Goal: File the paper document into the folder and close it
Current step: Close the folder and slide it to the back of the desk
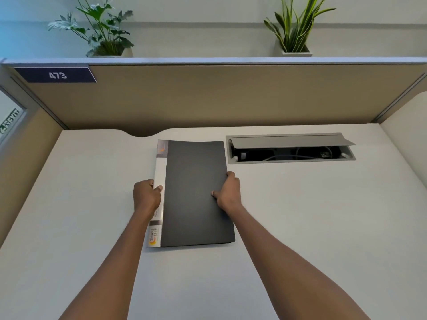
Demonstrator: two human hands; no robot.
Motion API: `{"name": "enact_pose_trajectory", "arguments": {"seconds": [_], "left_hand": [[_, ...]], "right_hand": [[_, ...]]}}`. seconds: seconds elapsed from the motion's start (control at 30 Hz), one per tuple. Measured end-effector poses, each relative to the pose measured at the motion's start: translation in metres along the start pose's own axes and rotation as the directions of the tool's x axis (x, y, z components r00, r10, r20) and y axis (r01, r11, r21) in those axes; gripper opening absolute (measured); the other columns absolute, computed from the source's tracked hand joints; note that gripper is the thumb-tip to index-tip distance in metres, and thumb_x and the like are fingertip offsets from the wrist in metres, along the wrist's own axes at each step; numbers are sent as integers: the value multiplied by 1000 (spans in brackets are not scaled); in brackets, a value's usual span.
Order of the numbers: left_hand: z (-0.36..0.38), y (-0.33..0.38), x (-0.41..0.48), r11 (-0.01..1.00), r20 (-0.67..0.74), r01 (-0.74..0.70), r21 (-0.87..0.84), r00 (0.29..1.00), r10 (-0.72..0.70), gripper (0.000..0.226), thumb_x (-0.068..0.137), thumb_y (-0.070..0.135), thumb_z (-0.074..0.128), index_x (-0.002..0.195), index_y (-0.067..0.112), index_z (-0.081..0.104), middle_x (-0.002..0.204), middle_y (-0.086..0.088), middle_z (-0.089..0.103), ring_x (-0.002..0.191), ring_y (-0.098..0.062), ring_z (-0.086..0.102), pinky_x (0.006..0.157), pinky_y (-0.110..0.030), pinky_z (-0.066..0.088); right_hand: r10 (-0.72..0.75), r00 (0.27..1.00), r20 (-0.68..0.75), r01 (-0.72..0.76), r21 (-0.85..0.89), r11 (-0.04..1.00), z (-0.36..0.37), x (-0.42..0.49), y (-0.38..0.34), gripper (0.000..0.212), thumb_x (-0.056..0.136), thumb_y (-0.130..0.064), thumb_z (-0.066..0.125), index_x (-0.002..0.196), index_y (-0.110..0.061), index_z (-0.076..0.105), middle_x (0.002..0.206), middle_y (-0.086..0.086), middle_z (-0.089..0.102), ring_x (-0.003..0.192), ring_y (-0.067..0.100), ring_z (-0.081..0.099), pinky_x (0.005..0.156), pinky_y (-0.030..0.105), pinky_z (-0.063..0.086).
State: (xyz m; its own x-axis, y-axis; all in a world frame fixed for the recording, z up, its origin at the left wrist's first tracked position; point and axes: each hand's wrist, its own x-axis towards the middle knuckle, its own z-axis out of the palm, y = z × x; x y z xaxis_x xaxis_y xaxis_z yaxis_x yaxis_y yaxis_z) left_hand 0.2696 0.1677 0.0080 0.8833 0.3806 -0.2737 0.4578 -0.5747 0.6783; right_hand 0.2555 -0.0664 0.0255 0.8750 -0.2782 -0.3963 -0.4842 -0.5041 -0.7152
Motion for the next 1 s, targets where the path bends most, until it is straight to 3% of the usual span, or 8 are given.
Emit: {"name": "enact_pose_trajectory", "arguments": {"seconds": [0.17,0.3,0.47,0.53,0.63,0.77,0.9,1.0], "left_hand": [[4,19,42,998,-3,-17,52,1000,17,29,98,14,66,120,-5,72,121,-23,73,106,-43,69,94,-45,57],[10,27,62,995,-16,-26,93,999,28,31,98,16,66,119,-7,71,122,-24,72,108,-45,68,94,-47,56],[18,30,72,991,-27,9,133,1000,-5,31,98,17,67,117,-7,71,121,-24,71,108,-44,68,97,-50,57],[21,30,75,987,-39,20,161,999,-14,33,98,17,68,119,-7,70,124,-24,69,111,-45,67,97,-50,57],[24,31,76,974,-55,34,224,998,-22,32,98,17,67,119,-7,70,126,-25,66,114,-44,65,96,-49,57],[26,28,70,965,-86,47,258,996,-26,28,98,17,67,113,-7,71,121,-24,66,111,-44,65,90,-50,57],[24,29,62,952,-107,34,303,994,-1,31,101,22,62,112,-6,69,119,-23,64,112,-42,63,86,-50,56],[24,27,49,933,-128,-6,360,990,56,36,104,27,53,122,-2,63,125,-22,60,120,-40,57,92,-50,51]], "right_hand": [[15,1000,-10,-15,-2,1000,3,34,-21,70,83,-8,81,140,-7,40,137,15,47,125,33,54,106,40,46],[4,1000,14,-3,-66,998,4,56,-29,70,83,-9,81,140,-5,40,142,18,46,128,35,54,110,41,46],[-11,998,67,27,-238,971,5,75,-34,70,85,-15,81,141,-3,40,167,26,0,133,39,53,111,40,45],[-10,998,67,27,-267,963,8,78,-32,71,85,-16,81,141,-3,39,167,26,-4,129,40,56,108,40,47],[-42,999,30,50,-341,939,14,75,-28,67,86,-21,81,138,-4,43,166,24,4,128,40,57,100,40,50],[-128,992,-6,108,-498,861,17,68,-24,60,88,-31,77,135,-5,50,161,23,22,152,37,23,104,42,48],[-154,988,-5,131,-505,853,15,61,-22,57,91,-32,74,134,-5,48,156,21,29,146,35,31,104,42,48],[-225,974,-12,184,-531,827,14,52,-20,54,96,-38,65,135,-6,47,145,15,42,139,32,39,106,40,46]]}}
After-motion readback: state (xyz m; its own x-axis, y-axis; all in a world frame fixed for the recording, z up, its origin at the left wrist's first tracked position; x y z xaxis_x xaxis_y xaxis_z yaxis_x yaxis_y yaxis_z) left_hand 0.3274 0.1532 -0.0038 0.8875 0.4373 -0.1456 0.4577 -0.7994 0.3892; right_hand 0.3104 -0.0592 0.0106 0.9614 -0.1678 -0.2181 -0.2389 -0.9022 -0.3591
